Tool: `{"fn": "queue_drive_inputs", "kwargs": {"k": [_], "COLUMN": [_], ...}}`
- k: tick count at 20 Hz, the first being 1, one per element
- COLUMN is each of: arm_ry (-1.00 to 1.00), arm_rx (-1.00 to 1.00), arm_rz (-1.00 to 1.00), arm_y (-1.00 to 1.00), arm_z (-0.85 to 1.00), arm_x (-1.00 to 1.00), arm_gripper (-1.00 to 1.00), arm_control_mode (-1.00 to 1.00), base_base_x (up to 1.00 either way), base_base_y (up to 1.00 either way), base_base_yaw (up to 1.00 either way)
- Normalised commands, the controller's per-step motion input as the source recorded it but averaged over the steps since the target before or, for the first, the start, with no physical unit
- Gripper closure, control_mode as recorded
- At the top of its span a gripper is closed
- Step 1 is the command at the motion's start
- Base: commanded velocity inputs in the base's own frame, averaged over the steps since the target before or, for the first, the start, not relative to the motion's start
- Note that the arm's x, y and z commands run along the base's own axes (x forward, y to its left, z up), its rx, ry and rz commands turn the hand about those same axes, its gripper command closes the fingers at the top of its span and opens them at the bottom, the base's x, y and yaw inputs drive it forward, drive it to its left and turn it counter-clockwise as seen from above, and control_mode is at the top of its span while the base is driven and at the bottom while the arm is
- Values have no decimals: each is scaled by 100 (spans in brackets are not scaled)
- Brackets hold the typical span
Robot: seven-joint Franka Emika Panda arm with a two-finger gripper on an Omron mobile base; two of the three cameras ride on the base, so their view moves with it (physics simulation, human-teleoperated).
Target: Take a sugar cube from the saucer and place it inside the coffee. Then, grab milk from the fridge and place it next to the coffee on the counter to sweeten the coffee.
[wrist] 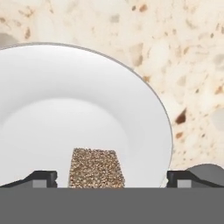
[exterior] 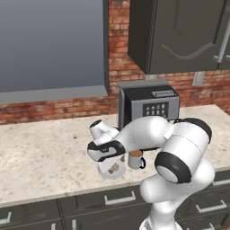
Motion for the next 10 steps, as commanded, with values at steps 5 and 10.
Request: {"fn": "queue_drive_inputs", "kwargs": {"k": [5, 10], "arm_ry": [0, 0], "arm_rx": [0, 0], "arm_rz": [2, 2], "arm_y": [0, 0], "arm_z": [-17, -12], "arm_x": [5, 2], "arm_gripper": [100, 100], "arm_control_mode": [-100, -100], "base_base_x": [0, 0], "base_base_y": [0, 0], "base_base_yaw": [0, 0]}}
